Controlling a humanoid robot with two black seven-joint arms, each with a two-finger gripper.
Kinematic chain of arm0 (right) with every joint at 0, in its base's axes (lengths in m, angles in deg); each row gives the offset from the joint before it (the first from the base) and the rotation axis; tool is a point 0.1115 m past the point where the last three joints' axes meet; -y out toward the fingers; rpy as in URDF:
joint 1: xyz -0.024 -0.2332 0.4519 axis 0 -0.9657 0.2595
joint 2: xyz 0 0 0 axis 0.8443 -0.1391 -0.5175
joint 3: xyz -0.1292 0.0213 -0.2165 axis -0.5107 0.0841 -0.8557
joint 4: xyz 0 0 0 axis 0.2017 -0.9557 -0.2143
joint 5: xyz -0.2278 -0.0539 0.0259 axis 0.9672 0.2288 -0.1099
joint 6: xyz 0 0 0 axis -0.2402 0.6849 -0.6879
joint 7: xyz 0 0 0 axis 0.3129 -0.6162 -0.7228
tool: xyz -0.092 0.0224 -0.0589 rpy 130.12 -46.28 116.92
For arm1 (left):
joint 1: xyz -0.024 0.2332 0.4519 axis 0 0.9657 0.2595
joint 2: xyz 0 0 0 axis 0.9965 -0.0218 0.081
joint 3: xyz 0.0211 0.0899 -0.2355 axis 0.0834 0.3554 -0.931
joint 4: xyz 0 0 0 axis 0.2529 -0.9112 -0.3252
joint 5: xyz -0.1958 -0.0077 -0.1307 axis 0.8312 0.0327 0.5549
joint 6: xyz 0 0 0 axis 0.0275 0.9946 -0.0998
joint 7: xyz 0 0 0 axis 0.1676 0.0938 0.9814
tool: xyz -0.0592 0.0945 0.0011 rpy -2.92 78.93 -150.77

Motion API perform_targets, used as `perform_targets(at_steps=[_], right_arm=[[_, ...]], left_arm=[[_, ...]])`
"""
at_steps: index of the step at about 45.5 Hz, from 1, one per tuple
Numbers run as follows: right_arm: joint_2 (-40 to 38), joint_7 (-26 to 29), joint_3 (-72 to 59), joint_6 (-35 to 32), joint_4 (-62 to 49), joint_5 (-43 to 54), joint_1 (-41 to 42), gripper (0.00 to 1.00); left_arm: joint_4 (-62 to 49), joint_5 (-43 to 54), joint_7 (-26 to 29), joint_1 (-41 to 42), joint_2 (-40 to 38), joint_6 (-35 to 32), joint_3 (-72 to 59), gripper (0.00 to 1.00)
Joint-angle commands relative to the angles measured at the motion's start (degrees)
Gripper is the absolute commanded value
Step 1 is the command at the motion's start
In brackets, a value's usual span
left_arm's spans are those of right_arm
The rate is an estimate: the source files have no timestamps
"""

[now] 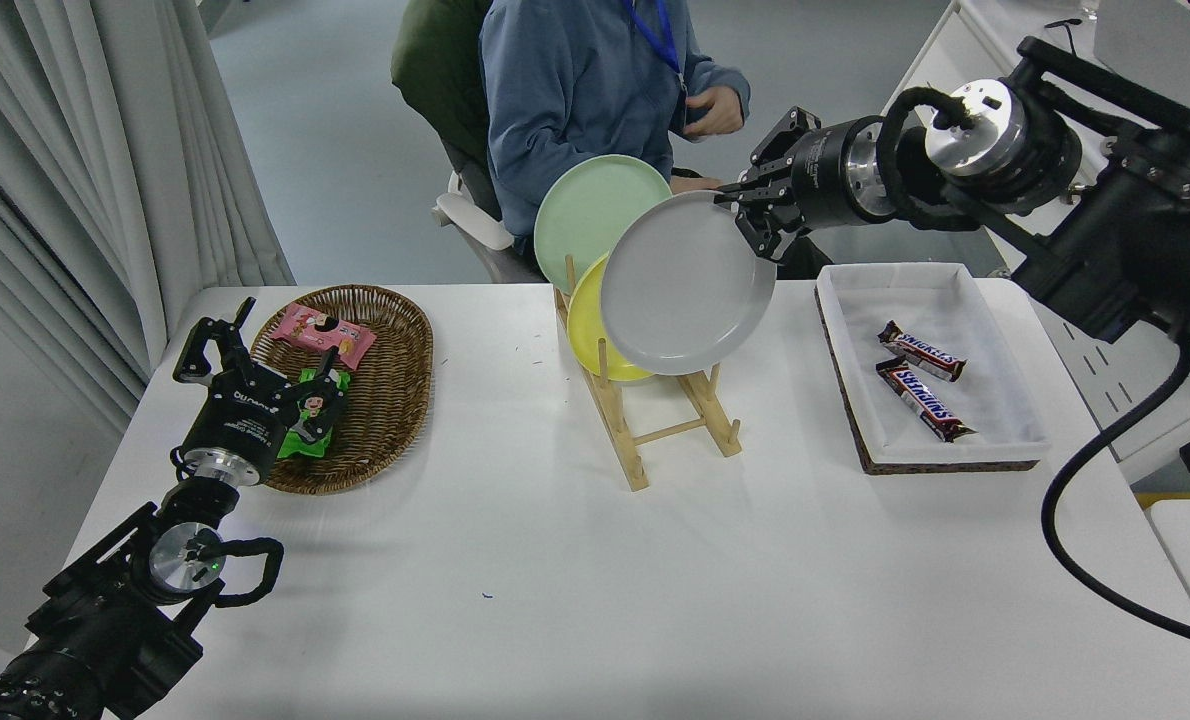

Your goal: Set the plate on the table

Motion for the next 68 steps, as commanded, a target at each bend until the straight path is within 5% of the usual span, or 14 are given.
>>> perform_targets(at_steps=[1, 15, 33, 68], right_arm=[[-1.9, 1.5, 3.1, 9.8, 4.4, -6.8, 0.9, 0.00], [-3.0, 1.5, 3.4, 19.7, 12.3, -9.2, -3.8, 0.00], [-2.6, 1.5, 3.3, 19.7, 14.0, -20.4, -8.5, 0.00], [-4.8, 1.3, -3.7, 19.7, 11.0, -20.7, -19.3, 0.00]], left_arm=[[0.0, 0.0, 0.0, 0.0, 0.0, 0.0, 0.0, 1.00], [0.0, 0.0, 0.0, 0.0, 0.0, 0.0, 0.0, 1.00], [0.1, 0.0, 0.0, 0.0, 0.0, 0.0, 0.0, 1.00], [0.1, 0.0, 0.0, 0.0, 0.0, 0.0, 0.0, 1.00]])
